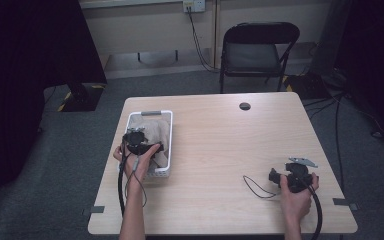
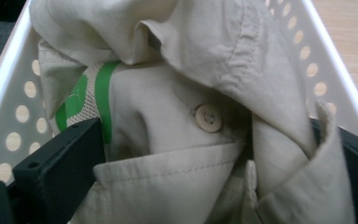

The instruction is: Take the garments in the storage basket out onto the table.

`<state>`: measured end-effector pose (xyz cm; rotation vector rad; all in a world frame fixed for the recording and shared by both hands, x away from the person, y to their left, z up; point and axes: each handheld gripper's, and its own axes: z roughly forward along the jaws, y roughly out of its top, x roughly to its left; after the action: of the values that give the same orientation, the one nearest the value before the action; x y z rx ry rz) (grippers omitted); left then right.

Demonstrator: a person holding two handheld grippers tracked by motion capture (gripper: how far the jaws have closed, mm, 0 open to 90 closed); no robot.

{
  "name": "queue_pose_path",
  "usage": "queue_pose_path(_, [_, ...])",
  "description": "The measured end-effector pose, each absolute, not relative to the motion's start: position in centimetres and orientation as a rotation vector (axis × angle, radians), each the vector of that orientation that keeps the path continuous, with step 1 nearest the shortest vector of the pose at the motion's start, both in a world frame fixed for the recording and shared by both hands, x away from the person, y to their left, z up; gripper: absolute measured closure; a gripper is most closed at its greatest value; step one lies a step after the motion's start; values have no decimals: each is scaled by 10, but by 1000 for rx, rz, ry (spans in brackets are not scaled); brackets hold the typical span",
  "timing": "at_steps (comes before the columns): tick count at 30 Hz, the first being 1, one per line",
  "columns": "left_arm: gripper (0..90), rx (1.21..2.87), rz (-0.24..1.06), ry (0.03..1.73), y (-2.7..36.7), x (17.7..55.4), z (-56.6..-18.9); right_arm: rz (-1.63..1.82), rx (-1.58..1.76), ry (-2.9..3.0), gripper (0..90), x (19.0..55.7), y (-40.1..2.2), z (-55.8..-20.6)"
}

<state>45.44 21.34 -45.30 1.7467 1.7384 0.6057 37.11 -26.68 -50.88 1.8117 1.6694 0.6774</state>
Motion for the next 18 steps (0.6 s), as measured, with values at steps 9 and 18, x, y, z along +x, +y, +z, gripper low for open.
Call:
queue_pose_path(9, [53, 1804, 552, 1792, 213, 460, -457, 678, 1812, 1669, 0, 371, -267, -509])
queue_pose_path(18, [135, 1845, 379, 1869, 215, 466, -465, 678, 1812, 1669, 0, 371, -267, -509])
